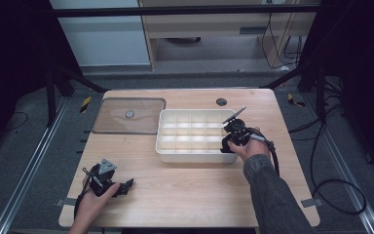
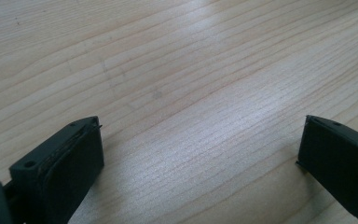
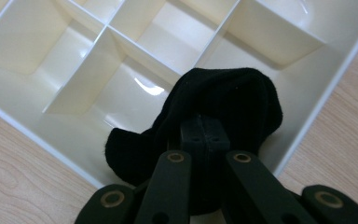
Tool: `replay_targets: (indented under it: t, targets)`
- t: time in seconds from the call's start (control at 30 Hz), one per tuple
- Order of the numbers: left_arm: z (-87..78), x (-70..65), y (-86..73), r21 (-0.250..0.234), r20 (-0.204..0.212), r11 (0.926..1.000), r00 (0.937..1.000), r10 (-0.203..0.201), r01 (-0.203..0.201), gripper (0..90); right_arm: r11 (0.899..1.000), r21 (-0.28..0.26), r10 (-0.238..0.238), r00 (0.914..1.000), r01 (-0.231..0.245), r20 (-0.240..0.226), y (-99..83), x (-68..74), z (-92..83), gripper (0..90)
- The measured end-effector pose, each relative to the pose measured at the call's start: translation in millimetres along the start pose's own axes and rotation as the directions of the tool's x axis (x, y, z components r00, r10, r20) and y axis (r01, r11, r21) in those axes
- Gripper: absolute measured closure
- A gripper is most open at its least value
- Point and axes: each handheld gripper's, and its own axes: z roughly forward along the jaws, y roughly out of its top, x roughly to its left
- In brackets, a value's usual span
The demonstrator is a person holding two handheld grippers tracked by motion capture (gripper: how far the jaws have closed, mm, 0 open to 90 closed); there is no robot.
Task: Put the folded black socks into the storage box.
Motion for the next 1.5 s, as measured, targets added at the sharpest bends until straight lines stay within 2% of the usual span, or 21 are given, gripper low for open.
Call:
replay_targets:
  t: [0.2,0.43,0.67,0.7,0.77,1.5]
  targets:
    - [0.0,0.0,0.0,0.0,0.0,1.0,1.0,0.0,0.0,0.0,1.0,-0.013,-0.001,0.9999,0.0,-0.011,-3.8,-0.6,2.6,90.0]
    - [0.0,-0.3,0.0,-0.001,0.0,1.0,1.0,-0.002,0.002,0.0,1.0,-0.002,0.016,0.9997,-0.016,-0.018,-7.8,2.7,6.5,90.0]
    - [0.0,-0.3,-0.1,-0.001,-0.001,1.0,1.0,-0.002,0.002,0.0,1.0,-0.009,0.013,0.9998,-0.013,-0.016,-11.1,3.6,9.6,90.0]
    - [0.0,-0.1,0.0,-0.001,-0.001,1.0,1.0,0.002,-0.002,0.0,1.0,-0.014,-0.011,0.9999,0.011,-0.009,-11.9,2.7,10.4,90.0]
    - [0.0,-0.3,-0.1,-0.001,0.0,1.0,1.0,-0.002,0.002,0.0,1.0,-0.014,-0.009,0.9999,0.009,-0.006,-12.6,4.0,10.9,90.0]
    - [0.1,0.0,0.0,-0.002,0.001,1.0,1.0,0.002,-0.002,0.0,1.0,0.016,-0.005,1.0,0.005,-0.005,-11.5,4.9,15.8,90.0]
